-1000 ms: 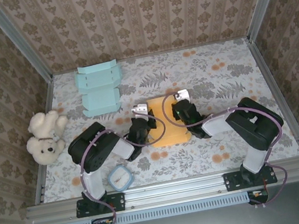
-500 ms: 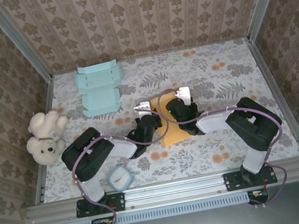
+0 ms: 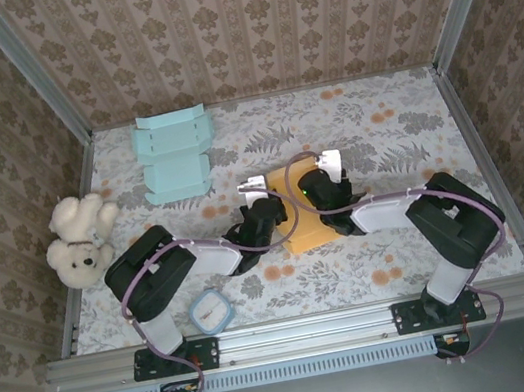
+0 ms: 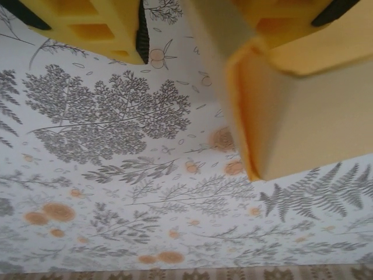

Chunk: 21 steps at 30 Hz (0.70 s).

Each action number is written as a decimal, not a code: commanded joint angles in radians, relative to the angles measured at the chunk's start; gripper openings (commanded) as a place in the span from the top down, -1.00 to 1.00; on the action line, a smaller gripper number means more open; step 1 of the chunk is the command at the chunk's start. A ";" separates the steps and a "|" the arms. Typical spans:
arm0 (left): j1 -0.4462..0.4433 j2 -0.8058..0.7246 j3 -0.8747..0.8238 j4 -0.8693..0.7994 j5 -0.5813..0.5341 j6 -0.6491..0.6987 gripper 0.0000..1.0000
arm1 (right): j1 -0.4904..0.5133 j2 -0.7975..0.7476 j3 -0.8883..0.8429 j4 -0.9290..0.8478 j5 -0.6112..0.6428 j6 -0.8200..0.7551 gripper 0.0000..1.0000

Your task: Fold the paper box

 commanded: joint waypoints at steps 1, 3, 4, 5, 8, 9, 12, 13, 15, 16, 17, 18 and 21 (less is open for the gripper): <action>0.014 -0.009 0.017 -0.031 -0.108 -0.017 1.00 | -0.050 -0.053 -0.037 0.044 -0.144 -0.023 0.13; 0.015 -0.006 0.020 -0.035 -0.106 -0.018 1.00 | -0.050 -0.071 -0.033 0.032 -0.215 -0.029 0.07; 0.015 -0.005 0.022 -0.036 -0.105 -0.019 1.00 | -0.051 -0.080 -0.031 0.021 -0.242 -0.030 0.05; 0.015 -0.004 0.021 -0.036 -0.103 -0.021 1.00 | -0.050 -0.088 -0.032 0.013 -0.261 -0.031 0.02; 0.014 -0.004 0.018 -0.036 -0.102 -0.023 1.00 | -0.054 -0.100 -0.033 -0.011 -0.297 -0.041 -0.01; 0.015 -0.004 0.018 -0.034 -0.102 -0.024 1.00 | -0.054 -0.098 -0.032 -0.017 -0.298 -0.045 -0.01; 0.014 -0.005 0.016 -0.032 -0.092 -0.023 1.00 | -0.069 -0.076 -0.033 -0.010 -0.321 -0.061 -0.01; 0.014 -0.007 0.016 -0.032 -0.088 -0.025 1.00 | -0.076 -0.067 -0.033 -0.006 -0.330 -0.062 -0.01; 0.015 -0.007 0.013 -0.032 -0.086 -0.024 1.00 | -0.085 -0.057 -0.037 -0.004 -0.326 -0.071 0.02; 0.015 -0.009 0.011 -0.033 -0.089 -0.024 1.00 | -0.087 -0.054 -0.041 0.001 -0.314 -0.076 0.05; 0.015 -0.010 0.009 -0.033 -0.094 -0.023 1.00 | -0.087 -0.054 -0.046 0.005 -0.305 -0.084 0.07; 0.014 -0.012 0.007 -0.033 -0.098 -0.022 1.00 | -0.087 -0.053 -0.049 0.006 -0.297 -0.090 0.10; 0.018 -0.013 0.002 -0.032 -0.103 -0.023 1.00 | -0.087 -0.053 -0.054 -0.003 -0.282 -0.118 0.18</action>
